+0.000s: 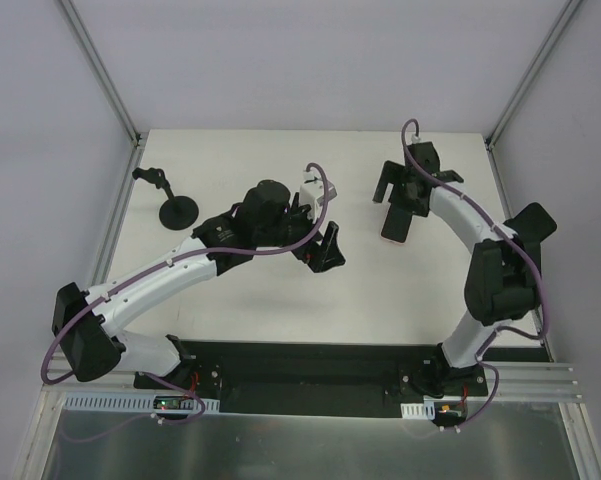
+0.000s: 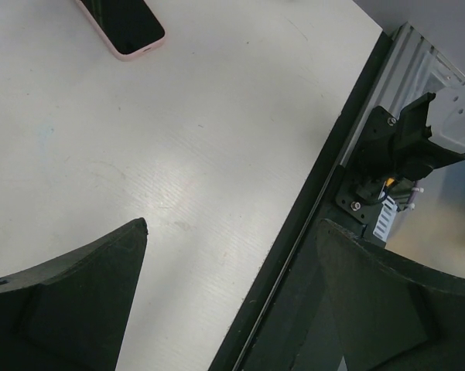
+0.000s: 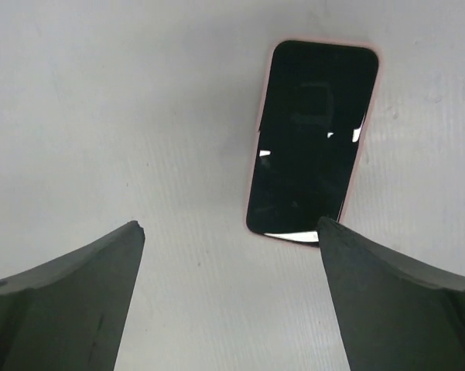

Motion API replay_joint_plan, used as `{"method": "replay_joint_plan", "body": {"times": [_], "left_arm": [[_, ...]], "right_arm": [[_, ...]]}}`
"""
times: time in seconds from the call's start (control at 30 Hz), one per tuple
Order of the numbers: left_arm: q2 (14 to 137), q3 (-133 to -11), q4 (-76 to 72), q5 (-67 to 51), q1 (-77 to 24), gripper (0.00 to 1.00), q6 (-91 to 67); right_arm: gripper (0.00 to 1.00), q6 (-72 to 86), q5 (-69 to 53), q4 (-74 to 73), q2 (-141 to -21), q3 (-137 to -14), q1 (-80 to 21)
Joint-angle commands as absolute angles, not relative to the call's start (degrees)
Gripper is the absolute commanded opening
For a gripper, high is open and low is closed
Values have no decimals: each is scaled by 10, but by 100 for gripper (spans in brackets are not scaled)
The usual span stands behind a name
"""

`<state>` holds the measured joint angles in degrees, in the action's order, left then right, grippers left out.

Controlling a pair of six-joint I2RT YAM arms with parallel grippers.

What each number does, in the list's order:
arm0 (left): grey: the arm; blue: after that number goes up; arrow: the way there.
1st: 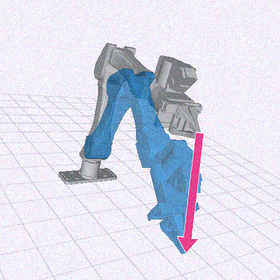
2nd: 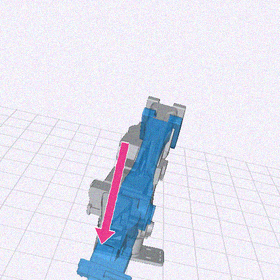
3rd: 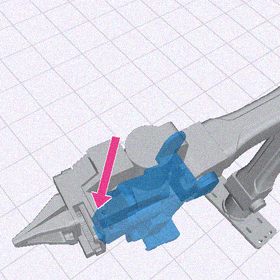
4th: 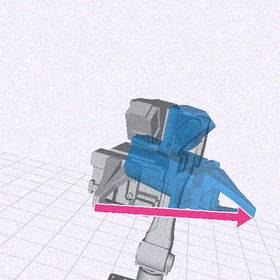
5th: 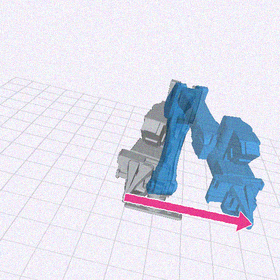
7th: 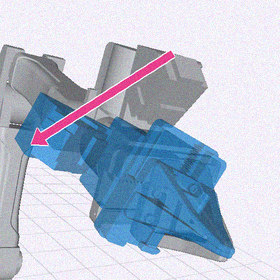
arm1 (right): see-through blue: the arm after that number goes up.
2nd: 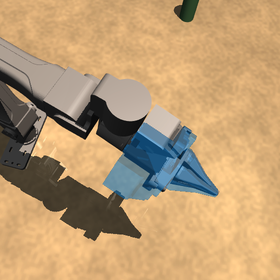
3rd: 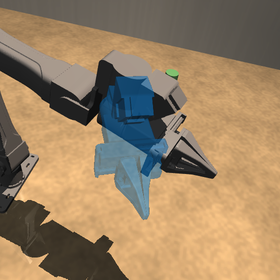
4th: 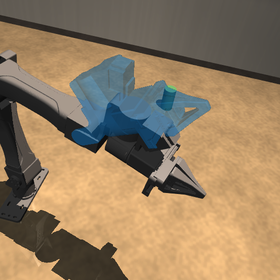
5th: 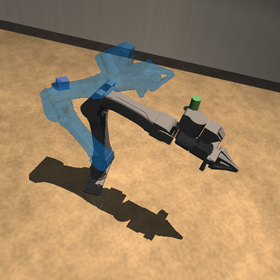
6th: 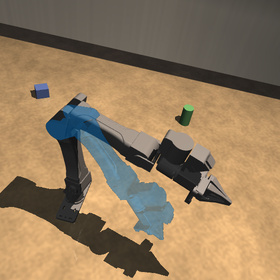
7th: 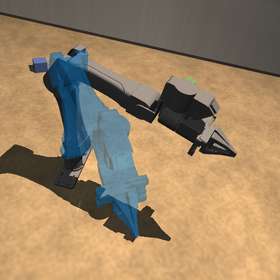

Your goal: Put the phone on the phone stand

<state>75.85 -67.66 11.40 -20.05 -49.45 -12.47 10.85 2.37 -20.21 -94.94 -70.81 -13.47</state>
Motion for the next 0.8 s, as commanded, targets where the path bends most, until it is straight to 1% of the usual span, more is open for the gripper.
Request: {"method": "replay_joint_plan", "body": {"times": [0.0,0.03,0.07,0.1,0.13,0.17,0.2,0.23,0.3,0.37,0.5,0.6,0.7,0.77], "left_arm": [[740,-671,98,-185,-493,89,-121],[742,-671,98,-185,-492,89,-120],[744,-671,98,-183,-492,89,-120],[750,-672,98,-188,-492,89,-120],[751,-673,98,-194,-492,89,-124],[752,-676,98,-212,-492,89,-127],[755,-676,96,-217,-492,88,-130],[756,-677,95,-221,-492,88,-134],[756,-675,94,-222,-492,88,-136],[754,-675,95,-221,-492,88,-132],[755,-676,95,-218,-492,89,-132],[758,-679,95,-233,-492,89,-135],[758,-682,95,-238,-492,89,-132],[754,-682,95,-236,-491,89,-129]], "right_arm": [[97,97,88,-378,-1066,-871,-131],[96,106,95,-421,-1097,-910,-130],[96,114,110,-511,-1129,-964,-129],[96,124,112,-548,-1191,-1047,-128],[96,138,118,-581,-1222,-1096,-126],[96,153,93,-645,-1250,-1139,-122],[96,164,93,-673,-1292,-1202,-120],[96,174,101,-694,-1305,-1218,-120],[96,192,112,-692,-1303,-1213,-120],[96,200,108,-654,-1288,-1168,-118],[96,214,113,-649,-1276,-1142,-107],[96,209,77,-641,-1278,-1122,-91],[96,202,82,-631,-1279,-1114,-84],[96,189,55,-622,-1284,-1118,-80]]}}
